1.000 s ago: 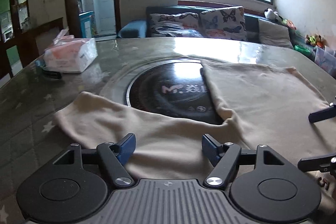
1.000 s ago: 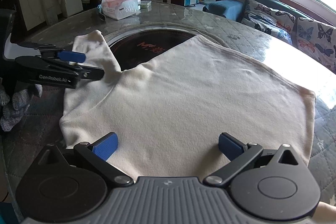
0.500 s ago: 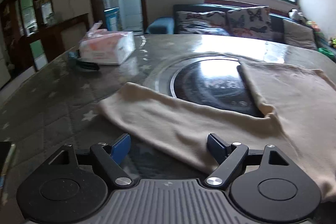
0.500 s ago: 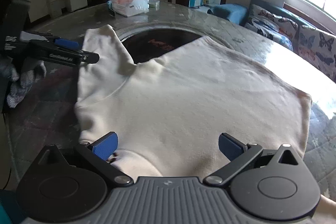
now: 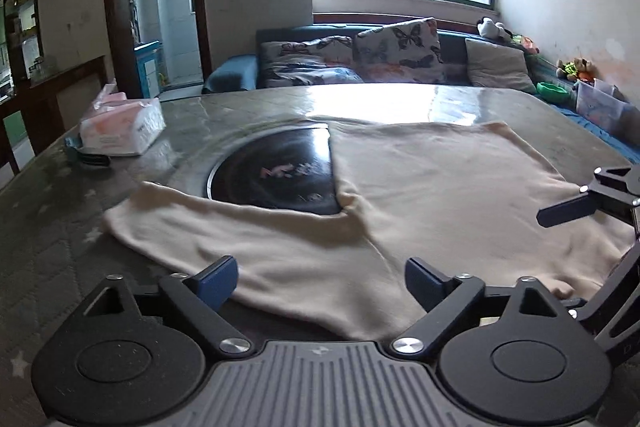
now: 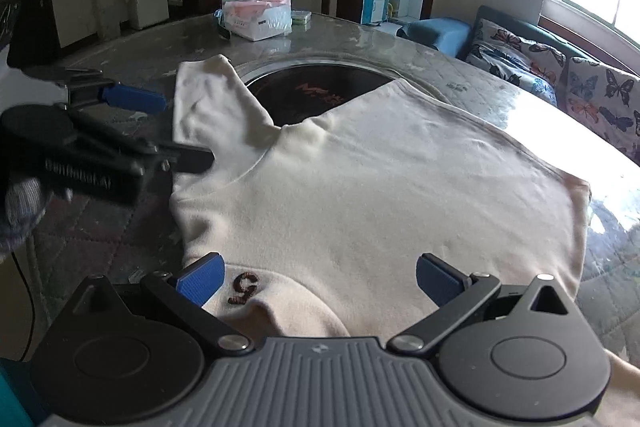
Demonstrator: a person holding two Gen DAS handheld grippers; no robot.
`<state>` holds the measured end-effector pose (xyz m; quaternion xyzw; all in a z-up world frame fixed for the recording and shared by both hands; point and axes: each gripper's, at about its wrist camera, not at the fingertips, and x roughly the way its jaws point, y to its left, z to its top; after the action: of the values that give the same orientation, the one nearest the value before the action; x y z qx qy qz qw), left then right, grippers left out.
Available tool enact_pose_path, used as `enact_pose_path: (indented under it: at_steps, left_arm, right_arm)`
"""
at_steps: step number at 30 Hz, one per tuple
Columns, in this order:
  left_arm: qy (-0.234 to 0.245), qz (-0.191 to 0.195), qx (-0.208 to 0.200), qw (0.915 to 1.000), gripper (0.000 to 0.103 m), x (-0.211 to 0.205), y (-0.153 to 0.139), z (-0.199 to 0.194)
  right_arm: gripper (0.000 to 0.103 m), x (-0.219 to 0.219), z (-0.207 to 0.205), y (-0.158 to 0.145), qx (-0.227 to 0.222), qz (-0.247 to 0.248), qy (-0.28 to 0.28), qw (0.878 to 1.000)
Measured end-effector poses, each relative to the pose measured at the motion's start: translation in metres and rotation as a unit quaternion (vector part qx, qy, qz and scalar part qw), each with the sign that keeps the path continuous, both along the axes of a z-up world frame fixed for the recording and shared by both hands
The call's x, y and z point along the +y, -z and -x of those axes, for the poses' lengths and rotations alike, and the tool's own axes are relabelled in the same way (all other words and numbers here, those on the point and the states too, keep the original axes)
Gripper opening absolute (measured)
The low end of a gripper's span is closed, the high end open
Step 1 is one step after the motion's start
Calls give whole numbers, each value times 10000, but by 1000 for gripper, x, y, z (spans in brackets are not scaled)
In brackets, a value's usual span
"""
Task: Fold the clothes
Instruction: 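Fold the sweatshirt side inward with the left tool toward the right tool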
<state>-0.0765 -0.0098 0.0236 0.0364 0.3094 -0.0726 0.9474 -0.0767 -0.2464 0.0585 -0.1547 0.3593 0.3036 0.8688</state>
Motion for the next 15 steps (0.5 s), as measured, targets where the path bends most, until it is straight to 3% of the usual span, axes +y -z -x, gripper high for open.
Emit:
enact_pose_path:
  at_steps: [9, 15]
  left_arm:
    - [-59, -229, 154, 9996, 101, -8, 17, 10]
    - [-104, -197, 24, 9997, 103, -5, 4, 17]
  right_arm:
    - [103, -15, 7, -3, -13, -127, 270, 9996]
    - [103, -28, 16, -9, -106, -133, 348, 9992]
